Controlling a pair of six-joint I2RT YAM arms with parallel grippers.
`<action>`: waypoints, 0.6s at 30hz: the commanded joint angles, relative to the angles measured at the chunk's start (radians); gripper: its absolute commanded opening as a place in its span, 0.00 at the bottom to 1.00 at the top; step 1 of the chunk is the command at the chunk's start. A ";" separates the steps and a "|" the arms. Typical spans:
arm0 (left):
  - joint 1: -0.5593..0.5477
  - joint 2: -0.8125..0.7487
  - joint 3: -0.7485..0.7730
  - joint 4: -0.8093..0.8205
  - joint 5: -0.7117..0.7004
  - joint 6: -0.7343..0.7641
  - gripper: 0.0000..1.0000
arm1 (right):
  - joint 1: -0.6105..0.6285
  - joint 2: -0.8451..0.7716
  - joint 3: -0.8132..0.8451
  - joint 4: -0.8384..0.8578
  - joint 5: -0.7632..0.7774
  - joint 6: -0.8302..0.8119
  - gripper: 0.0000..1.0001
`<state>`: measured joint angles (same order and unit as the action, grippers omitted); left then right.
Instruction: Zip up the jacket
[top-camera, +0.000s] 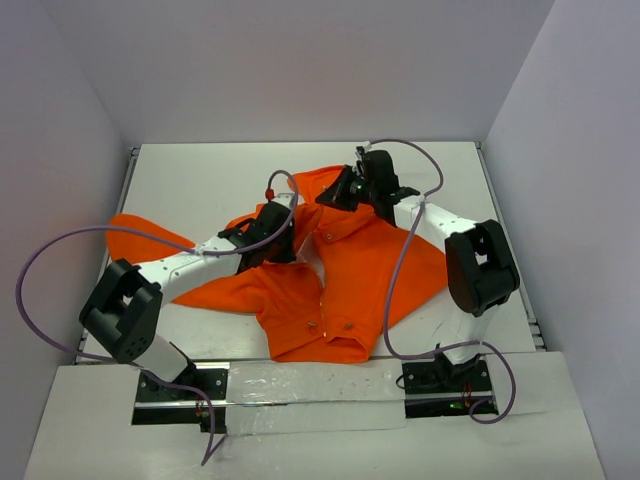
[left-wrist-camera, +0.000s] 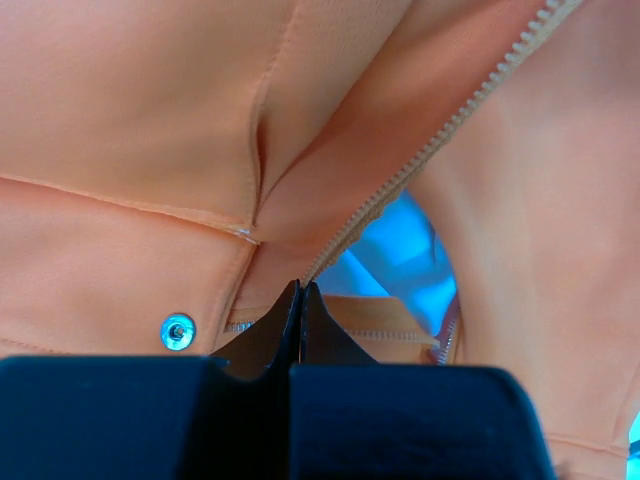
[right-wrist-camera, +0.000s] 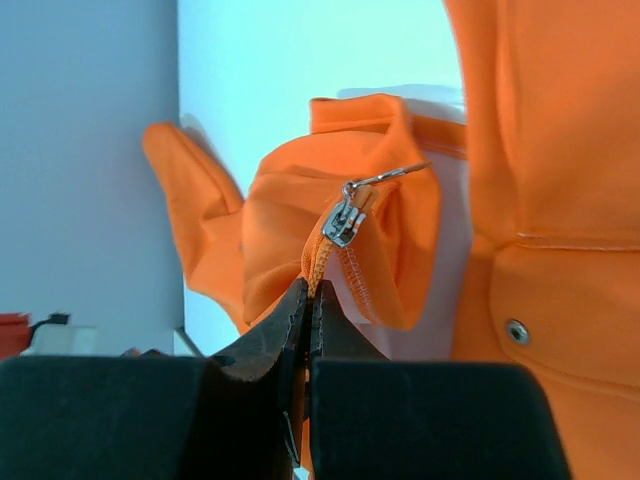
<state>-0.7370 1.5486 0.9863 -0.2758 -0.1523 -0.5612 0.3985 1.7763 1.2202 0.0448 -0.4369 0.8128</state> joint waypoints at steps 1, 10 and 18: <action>-0.018 -0.040 0.000 0.043 0.011 -0.034 0.00 | -0.007 -0.062 0.065 0.027 -0.048 -0.047 0.00; -0.014 -0.411 -0.069 -0.112 0.051 -0.098 0.67 | 0.000 -0.221 -0.084 0.259 -0.280 -0.227 0.00; 0.198 -0.539 -0.052 0.011 0.333 -0.168 0.86 | 0.014 -0.316 -0.114 0.221 -0.401 -0.377 0.00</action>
<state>-0.6206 1.0064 0.9080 -0.3451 0.0007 -0.6661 0.4023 1.5249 1.1199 0.2159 -0.7288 0.5420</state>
